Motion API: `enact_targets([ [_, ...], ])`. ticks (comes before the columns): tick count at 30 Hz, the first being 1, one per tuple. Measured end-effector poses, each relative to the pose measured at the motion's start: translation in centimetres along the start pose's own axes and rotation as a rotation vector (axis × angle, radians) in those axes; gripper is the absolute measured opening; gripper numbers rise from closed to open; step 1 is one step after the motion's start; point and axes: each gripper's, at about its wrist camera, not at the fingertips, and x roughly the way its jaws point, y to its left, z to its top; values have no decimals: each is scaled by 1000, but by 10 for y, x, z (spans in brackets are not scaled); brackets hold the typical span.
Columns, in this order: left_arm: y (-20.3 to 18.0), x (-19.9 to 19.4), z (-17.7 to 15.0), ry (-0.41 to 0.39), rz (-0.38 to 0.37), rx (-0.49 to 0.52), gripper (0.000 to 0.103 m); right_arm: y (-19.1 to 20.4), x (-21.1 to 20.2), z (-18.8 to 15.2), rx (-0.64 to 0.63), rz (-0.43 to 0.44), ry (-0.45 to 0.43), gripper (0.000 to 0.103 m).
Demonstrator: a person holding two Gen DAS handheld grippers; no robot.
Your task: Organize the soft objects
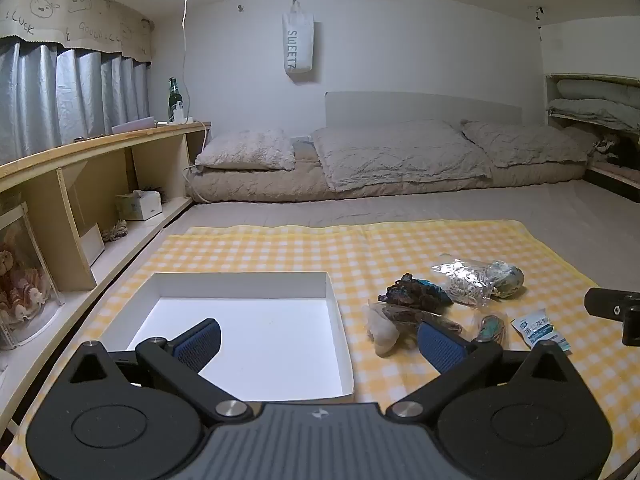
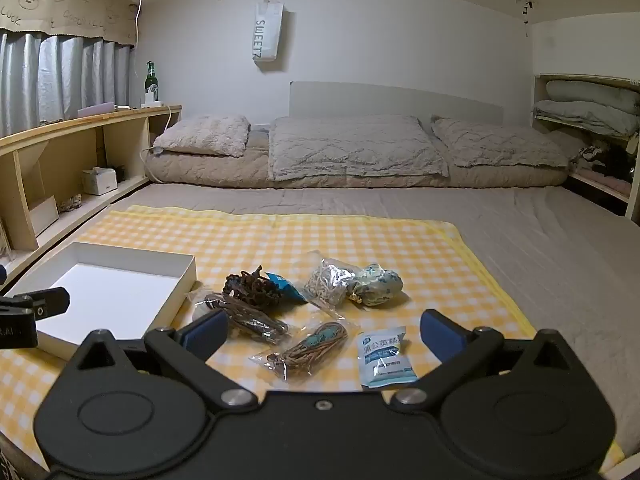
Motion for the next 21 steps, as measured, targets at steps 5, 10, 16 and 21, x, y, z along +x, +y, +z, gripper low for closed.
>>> enact_targets([
  [5,1,0,0,-1,-1,-3,103,0,0,0,-3,-2,-5,103],
  [10,1,1,-2,2,-2,-4,103,0,0,0,-2,-1,-3,103],
  [16,1,3,-3,3,1,-4,103,0,0,0,-3,1,-2,103],
  [21,1,4,-4,4,0,-6,103,1,0,0,-4,0,-1,103],
])
